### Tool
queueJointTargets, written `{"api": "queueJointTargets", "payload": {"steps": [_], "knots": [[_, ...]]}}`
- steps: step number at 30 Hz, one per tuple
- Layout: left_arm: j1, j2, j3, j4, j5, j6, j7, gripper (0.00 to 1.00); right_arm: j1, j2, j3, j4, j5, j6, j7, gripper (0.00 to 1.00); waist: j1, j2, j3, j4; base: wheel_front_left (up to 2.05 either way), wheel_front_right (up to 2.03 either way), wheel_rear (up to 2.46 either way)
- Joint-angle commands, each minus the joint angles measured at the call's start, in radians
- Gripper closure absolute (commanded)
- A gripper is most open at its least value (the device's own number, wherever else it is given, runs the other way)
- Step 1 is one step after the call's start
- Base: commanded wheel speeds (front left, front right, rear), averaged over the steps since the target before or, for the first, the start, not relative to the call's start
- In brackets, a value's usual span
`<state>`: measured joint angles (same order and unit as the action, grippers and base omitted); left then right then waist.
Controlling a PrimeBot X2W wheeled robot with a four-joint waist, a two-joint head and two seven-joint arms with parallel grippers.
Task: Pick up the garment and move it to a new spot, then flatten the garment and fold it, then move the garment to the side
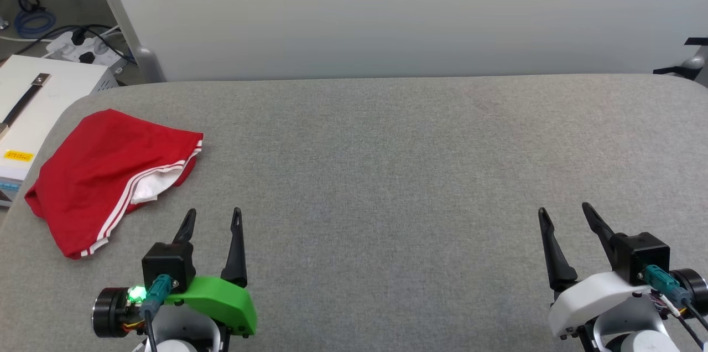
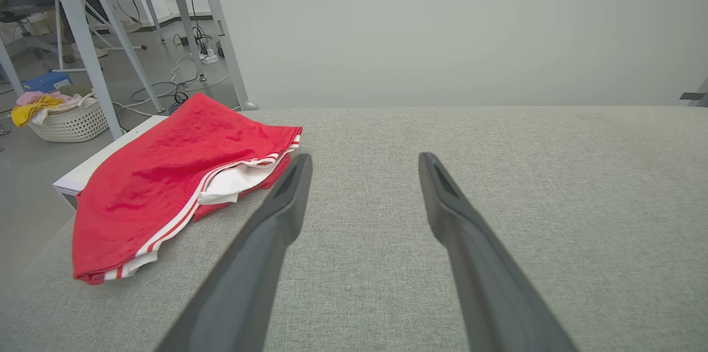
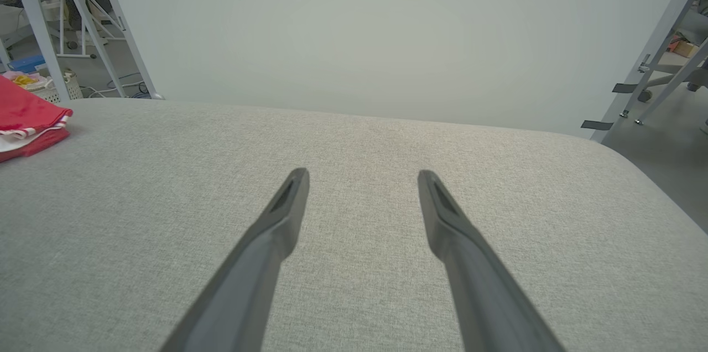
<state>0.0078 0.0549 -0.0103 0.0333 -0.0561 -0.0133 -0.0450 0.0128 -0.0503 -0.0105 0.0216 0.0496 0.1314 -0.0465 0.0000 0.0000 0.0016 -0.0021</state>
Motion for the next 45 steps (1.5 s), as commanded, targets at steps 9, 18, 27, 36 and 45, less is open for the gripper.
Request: {"api": "queueJointTargets", "payload": {"steps": [9, 18, 27, 36, 45], "knots": [[0.009, -0.001, -0.001, -0.009, -0.029, -0.014, -0.028, 0.00, 0.003, 0.000, 0.003, -0.017, 0.024, 0.000, -0.027, 0.00, 0.0000, 0.0000, -0.002, 0.001, 0.00, 0.00, 0.00], [0.016, -0.002, -0.004, -0.015, -0.047, -0.021, -0.047, 0.00, 0.008, 0.000, 0.010, -0.025, 0.057, 0.000, -0.046, 0.00, 0.0000, 0.0000, -0.002, 0.003, 0.00, 0.00, 0.00], [0.019, -0.002, -0.009, 0.001, -0.065, -0.026, -0.066, 0.00, 0.010, 0.000, 0.013, -0.004, 0.080, 0.000, -0.065, 0.00, 0.0000, 0.0000, -0.001, 0.004, 0.00, 0.00, 0.00], [0.018, -0.002, -0.018, 0.036, -0.081, -0.032, -0.084, 0.00, 0.007, 0.000, 0.014, 0.020, 0.067, 0.000, -0.083, 0.00, 0.0000, 0.0000, 0.002, 0.003, 0.00, 0.00, 0.00], [0.015, -0.003, -0.027, 0.062, -0.087, -0.039, -0.103, 0.00, 0.004, 0.000, 0.007, 0.022, 0.042, 0.000, -0.102, 0.00, 0.0000, 0.0000, 0.003, 0.003, 0.00, 0.00, 0.00]]}}
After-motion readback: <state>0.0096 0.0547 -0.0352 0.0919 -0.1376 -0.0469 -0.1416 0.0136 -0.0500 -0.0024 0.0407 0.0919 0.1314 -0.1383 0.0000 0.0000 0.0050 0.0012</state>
